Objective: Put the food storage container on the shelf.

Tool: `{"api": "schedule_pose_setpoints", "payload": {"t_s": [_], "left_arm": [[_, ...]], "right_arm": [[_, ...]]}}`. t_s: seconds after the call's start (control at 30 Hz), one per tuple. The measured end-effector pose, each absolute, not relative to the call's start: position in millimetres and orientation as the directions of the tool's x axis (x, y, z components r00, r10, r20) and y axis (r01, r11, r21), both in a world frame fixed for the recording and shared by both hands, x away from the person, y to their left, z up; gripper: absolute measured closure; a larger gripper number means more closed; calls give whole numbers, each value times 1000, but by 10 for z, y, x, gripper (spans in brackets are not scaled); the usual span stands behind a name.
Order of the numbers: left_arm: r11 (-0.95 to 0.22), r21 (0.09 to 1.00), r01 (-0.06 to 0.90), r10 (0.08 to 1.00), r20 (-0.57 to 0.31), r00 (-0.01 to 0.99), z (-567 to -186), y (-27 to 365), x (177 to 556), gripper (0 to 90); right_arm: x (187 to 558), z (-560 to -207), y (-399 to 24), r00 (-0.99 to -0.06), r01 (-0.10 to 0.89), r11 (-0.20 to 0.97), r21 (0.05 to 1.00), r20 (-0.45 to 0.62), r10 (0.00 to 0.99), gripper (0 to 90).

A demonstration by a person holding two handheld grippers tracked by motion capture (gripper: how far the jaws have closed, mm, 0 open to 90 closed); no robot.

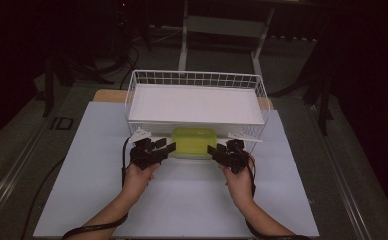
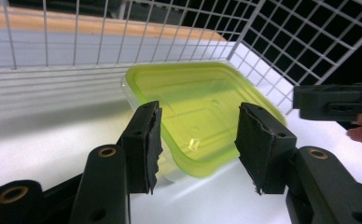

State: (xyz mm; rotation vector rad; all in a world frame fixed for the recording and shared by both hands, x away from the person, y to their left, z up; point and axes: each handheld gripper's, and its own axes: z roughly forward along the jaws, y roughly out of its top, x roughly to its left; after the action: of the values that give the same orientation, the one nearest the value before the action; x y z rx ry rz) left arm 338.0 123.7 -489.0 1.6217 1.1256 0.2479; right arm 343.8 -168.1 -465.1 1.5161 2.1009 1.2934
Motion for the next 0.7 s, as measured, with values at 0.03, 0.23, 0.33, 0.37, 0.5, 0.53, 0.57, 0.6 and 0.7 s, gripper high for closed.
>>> {"api": "schedule_pose_setpoints", "payload": {"t_s": [0.03, 0.23, 0.33, 0.37, 0.5, 0.53, 0.57, 0.6, 0.7], "left_arm": [[36, 848, 530, 760, -367, 536, -4856, 1269, 3311, 502], [25, 861, 508, 761, -346, 549, -4803, 1334, 3151, 484], [21, 865, 502, 764, -338, 550, -4801, 1368, 3072, 407], [25, 865, 501, 763, -340, 550, -4807, 1375, 3060, 382], [29, 865, 502, 727, -363, 583, -4847, 1420, 3040, 288], [24, 860, 509, 715, -371, 593, -4876, 1420, 3029, 282], [18, 861, 509, 711, -369, 599, -4891, 1419, 3020, 265], [21, 861, 508, 702, -375, 606, -4907, 1412, 3011, 237], [-1, 867, 499, 703, -355, 617, -4959, 1385, 2989, 138]], "right_arm": [[3416, -4648, -1667, -434, 639, 74, 766, 280, 856, 576], [3315, -4668, -1597, -456, 646, 112, 755, 264, 850, 704], [3268, -4720, -1526, -478, 658, 142, 740, 263, 838, 873], [3263, -4739, -1503, -485, 661, 153, 735, 262, 834, 890], [3251, -4823, -1420, -508, 666, 189, 722, 252, 824, 900], [3253, -4845, -1402, -510, 666, 195, 720, 249, 823, 900], [3258, -4867, -1388, -513, 668, 201, 717, 247, 822, 900], [3265, -4888, -1372, -512, 673, 201, 712, 251, 822, 900], [3299, -4951, -1329, -513, 678, 209, 704, 250, 821, 900]]}}
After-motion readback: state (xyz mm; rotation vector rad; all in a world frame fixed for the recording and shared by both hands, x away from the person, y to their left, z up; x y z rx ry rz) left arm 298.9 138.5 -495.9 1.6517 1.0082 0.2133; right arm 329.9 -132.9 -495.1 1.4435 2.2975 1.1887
